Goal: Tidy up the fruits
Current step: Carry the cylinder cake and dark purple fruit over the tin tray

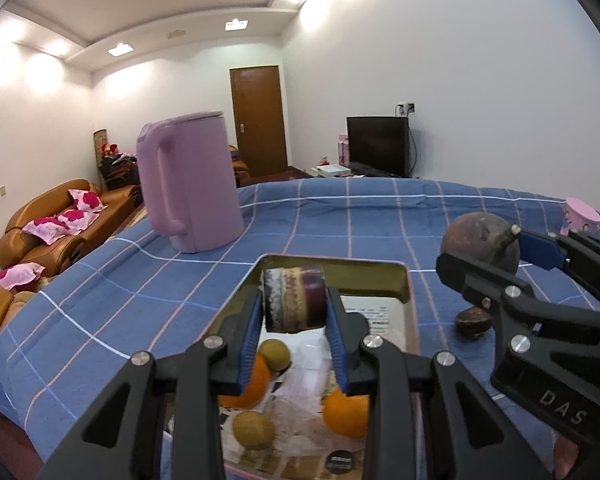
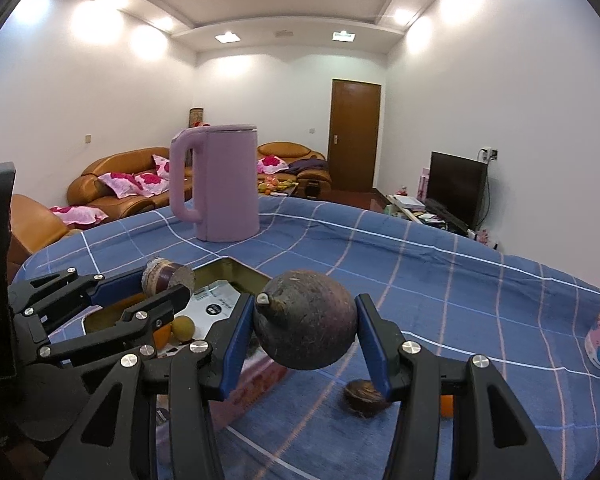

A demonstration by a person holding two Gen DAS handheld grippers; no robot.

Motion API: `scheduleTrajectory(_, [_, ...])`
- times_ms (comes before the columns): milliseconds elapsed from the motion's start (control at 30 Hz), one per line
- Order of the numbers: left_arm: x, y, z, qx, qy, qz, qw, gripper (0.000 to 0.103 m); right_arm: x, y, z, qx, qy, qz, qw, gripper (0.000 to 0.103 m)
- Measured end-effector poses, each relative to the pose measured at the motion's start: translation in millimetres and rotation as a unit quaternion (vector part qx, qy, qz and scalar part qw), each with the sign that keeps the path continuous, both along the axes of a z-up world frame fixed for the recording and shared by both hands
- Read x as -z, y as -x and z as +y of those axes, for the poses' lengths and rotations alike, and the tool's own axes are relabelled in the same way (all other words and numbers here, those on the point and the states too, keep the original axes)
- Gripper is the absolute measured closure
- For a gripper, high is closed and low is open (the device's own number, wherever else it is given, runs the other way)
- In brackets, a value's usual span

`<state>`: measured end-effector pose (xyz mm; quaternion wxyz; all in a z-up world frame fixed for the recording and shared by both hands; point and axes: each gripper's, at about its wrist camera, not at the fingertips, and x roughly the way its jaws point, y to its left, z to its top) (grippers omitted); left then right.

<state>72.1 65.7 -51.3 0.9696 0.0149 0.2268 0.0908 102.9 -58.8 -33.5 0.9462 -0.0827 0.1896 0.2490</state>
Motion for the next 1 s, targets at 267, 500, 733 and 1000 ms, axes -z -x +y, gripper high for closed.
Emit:
scheduleTrajectory(267, [5.4,-4.8,15.8,-0.019,0.0,0.018,0.9997,0.07,6.4,-7.7,18.7,-0.015,0.004,0.016,1.0,0.05])
scheduleTrajectory(500, [5.6,-2.0,21.3,-0.022,0.001,0.02,0.9996,0.07,11.0,-12.0,34.5,-0.023,0.011,0.024,0.999,0.05])
scheduleTrajectory(733, [9.4,-6.7,31.6,-0.023,0.014,0.036,0.999,0.07,18.3,-16.9,42.4,-0.028,0.019,0.039,0.999,0.05])
scheduleTrajectory(1000, [12.4,-9.7,42.9,-0.027,0.024,0.051,0.9981,0.07,25.9,-22.1,53.3,-0.038,0.028,0.059,0.997,0.05])
